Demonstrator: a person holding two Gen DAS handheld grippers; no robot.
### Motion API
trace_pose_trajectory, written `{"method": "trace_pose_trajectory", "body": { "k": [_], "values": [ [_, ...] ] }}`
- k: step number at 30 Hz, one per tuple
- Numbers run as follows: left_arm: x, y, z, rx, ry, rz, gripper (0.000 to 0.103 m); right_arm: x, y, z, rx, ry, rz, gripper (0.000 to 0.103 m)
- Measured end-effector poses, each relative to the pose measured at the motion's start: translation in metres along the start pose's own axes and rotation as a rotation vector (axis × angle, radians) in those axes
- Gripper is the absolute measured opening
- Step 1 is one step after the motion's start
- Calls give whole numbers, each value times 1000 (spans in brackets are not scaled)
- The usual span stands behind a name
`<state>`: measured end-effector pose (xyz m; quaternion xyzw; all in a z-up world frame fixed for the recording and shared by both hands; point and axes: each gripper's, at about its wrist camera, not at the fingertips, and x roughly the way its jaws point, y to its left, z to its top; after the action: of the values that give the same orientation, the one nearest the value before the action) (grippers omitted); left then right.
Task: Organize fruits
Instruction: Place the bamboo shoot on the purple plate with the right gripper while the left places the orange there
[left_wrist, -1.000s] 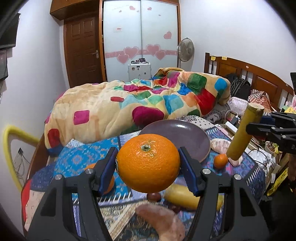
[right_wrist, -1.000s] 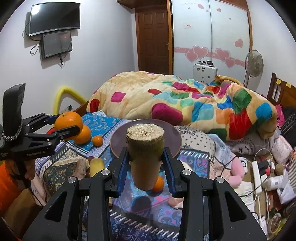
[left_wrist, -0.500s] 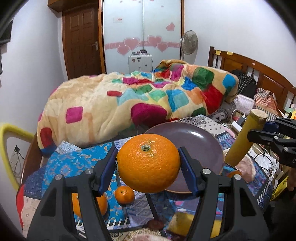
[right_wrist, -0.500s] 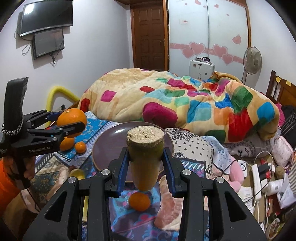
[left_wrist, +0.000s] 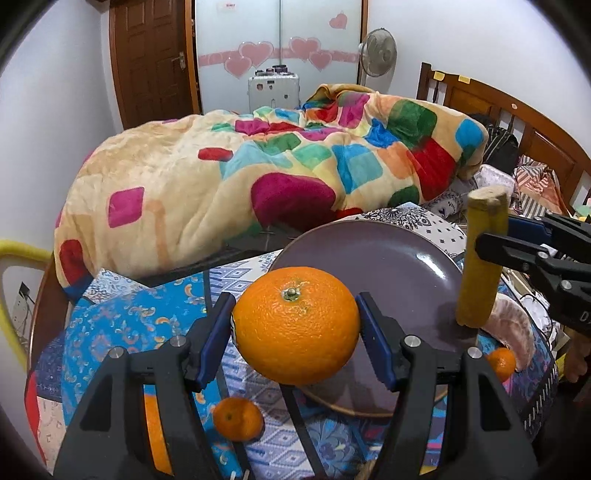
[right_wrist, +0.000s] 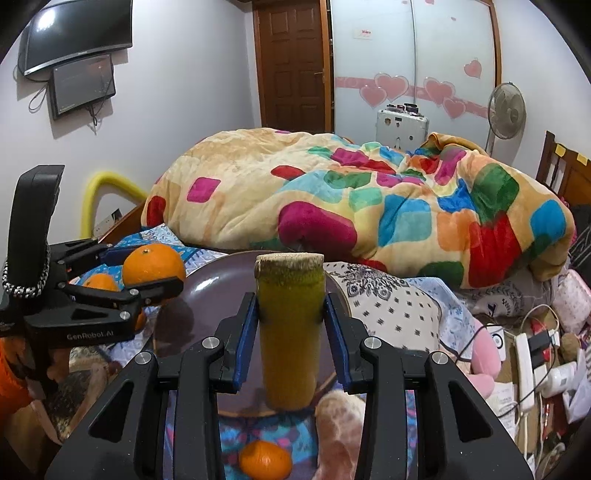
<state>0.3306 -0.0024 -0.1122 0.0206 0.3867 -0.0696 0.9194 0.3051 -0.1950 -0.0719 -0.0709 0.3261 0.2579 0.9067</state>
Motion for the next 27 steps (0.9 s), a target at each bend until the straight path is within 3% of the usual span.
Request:
{"method": "trace_pose_trajectory", "body": {
  "k": [9, 17, 21, 23, 27],
  "values": [
    [22, -10, -1, 58, 54, 2, 66, 33, -3, 6, 33, 48, 12, 34],
    [35, -15, -4, 82, 91, -3, 66, 64, -7, 3, 32, 152, -11, 33],
    [27, -16, -1, 85, 54, -3, 72, 57, -6, 2, 25, 146, -5, 33],
    [16, -17, 1, 92, 13, 18, 86, 52, -3, 1, 10, 138, -18, 33],
    [-5, -13, 4, 73, -33, 30, 87, 38, 5, 0, -19, 121, -28, 33]
  ]
}}
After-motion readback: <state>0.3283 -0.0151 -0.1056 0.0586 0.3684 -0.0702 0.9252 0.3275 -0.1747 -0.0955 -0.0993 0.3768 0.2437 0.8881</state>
